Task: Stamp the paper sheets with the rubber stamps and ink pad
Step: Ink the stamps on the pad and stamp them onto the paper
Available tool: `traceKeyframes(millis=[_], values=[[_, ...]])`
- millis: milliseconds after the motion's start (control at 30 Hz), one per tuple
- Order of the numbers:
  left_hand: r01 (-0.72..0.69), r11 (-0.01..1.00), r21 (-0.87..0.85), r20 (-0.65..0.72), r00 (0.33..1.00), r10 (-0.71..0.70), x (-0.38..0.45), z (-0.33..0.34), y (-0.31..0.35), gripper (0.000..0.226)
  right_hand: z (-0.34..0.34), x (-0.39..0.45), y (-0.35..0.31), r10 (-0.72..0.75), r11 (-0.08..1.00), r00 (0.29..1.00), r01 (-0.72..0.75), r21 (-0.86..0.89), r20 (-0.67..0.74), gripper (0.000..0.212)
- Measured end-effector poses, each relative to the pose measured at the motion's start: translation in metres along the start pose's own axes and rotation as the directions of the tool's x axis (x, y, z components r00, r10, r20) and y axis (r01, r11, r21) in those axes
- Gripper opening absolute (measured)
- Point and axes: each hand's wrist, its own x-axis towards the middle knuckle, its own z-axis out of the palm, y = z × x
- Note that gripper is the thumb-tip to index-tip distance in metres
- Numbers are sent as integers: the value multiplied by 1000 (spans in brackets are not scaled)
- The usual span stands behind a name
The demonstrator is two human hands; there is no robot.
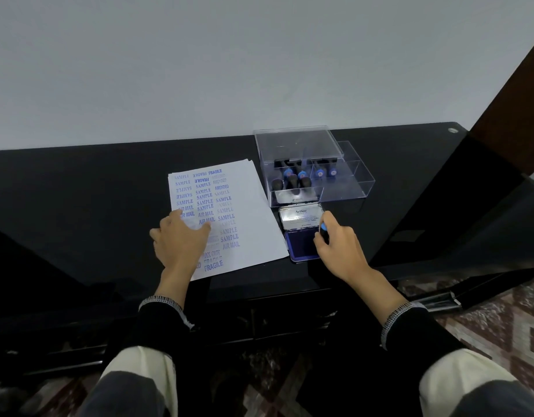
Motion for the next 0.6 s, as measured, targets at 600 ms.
traceKeyframes(millis=[600], values=[[-191,979,-67,-86,979,185,2,1,-35,34,-10,-15,-12,6,1000,1000,-6,3,21,23]])
